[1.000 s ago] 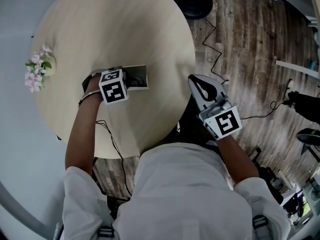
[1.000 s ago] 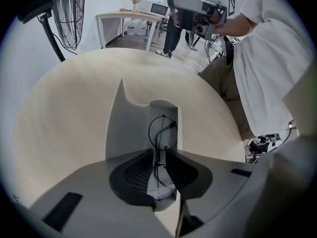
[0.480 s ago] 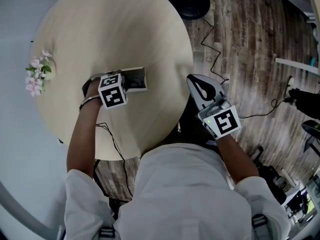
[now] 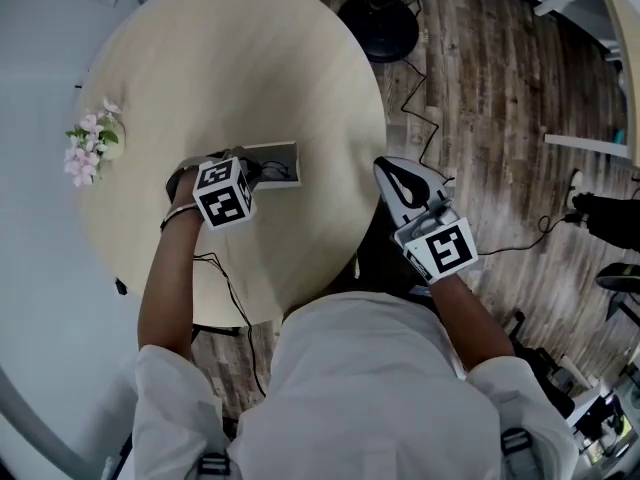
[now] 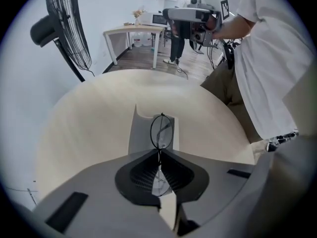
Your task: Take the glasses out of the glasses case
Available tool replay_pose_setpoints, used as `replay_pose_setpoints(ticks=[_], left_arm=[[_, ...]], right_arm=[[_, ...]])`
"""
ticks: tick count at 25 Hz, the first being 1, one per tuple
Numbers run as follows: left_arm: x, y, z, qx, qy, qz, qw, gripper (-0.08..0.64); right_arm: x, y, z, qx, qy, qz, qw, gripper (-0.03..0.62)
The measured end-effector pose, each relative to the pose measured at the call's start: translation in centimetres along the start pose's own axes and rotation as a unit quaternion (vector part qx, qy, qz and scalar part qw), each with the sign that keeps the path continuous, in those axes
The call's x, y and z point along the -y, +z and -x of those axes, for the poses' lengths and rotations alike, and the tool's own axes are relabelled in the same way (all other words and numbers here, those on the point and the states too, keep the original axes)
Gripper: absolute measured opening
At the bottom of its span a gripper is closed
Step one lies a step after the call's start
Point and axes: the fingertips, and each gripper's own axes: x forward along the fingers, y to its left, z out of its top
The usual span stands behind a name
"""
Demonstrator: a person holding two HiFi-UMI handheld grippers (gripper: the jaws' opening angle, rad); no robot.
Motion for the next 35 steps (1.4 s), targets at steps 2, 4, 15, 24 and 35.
replay_pose_setpoints(ticks=[2, 4, 15, 24, 35], left_arm=[[-0.2, 0.6, 1.8, 0.023, 0.023, 0.015, 0.9994, 0.032], [-0.3, 0.9, 4.1, 0.049, 0.048, 0.039, 0.9969, 0.032], [2.8, 0.3, 20.9, 0.272, 0.213, 0.173, 0.9222, 0.031], [10.3, 1.6, 33.1, 0.471, 0.311, 0.244, 0.7886, 0.029], [22.6, 1.0, 39.1, 0.578, 0.44, 0.323, 0.6059, 0.029]], right_arm=[[-0.1, 1.1, 0.5, 0.005, -0.002, 0.007, 1.0, 0.025], [-0.2, 2.4, 1.1, 0.009, -0.008, 0.011, 1.0, 0.025], [-4.8, 13.5, 5.2, 0.097, -0.03, 0.094, 0.99, 0.025], [-9.2, 18.0, 11.2, 0.126, -0.014, 0.121, 0.985, 0.025], [-12.3, 18.2, 19.4, 0.151, 0.034, 0.123, 0.98, 0.025]])
